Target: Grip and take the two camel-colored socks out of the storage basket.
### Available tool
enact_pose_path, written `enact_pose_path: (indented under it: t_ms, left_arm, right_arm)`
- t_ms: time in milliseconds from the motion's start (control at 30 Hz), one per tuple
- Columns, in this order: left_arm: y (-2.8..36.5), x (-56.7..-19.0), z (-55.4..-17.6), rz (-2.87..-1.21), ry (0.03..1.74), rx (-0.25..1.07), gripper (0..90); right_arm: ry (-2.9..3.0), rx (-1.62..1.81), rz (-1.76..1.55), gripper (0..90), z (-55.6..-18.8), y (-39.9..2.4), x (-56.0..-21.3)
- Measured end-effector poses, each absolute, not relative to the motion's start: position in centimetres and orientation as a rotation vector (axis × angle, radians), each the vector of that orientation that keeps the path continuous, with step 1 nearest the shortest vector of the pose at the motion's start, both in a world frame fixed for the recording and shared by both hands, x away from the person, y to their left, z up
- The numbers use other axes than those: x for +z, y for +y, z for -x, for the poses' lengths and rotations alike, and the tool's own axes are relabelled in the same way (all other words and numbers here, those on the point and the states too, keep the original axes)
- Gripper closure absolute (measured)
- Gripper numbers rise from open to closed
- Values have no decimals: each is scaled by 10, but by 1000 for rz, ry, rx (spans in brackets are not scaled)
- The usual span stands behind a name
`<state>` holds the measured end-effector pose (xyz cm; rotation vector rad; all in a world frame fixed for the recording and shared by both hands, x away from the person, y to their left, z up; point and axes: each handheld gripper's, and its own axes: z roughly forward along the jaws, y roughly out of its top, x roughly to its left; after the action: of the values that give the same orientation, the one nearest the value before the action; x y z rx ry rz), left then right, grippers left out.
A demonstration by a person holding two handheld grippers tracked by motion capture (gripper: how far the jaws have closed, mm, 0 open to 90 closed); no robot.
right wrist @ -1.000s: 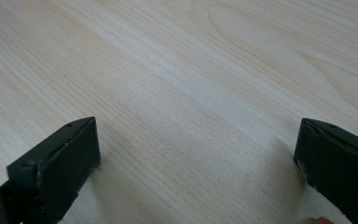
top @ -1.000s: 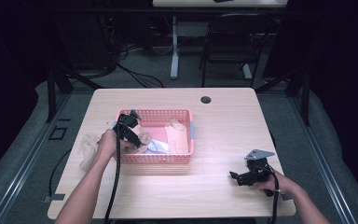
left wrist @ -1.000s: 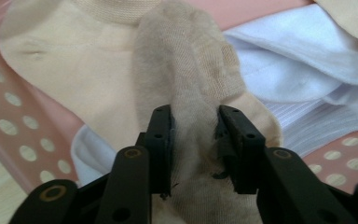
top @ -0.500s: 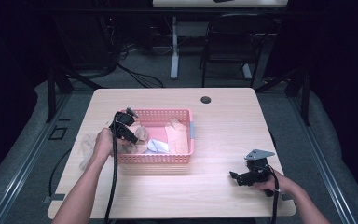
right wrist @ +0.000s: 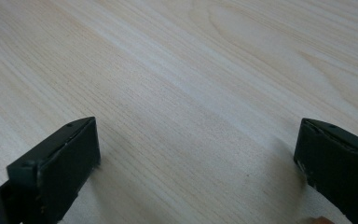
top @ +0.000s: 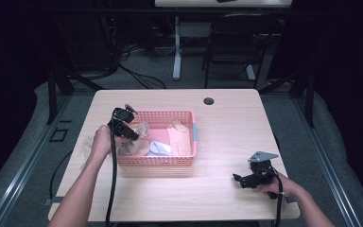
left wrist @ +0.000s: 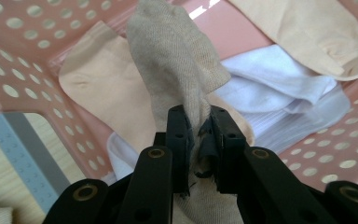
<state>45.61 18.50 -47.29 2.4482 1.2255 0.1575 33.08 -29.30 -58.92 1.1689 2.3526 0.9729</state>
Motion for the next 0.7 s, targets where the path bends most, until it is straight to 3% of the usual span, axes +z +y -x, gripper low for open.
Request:
enact_pose_path:
  t_ms: [700]
  left_arm:
    - [190,-431,-446,-2397,1158,186,796]
  right_arm:
    - [2359,967,-1156,0,-331,-294,-589]
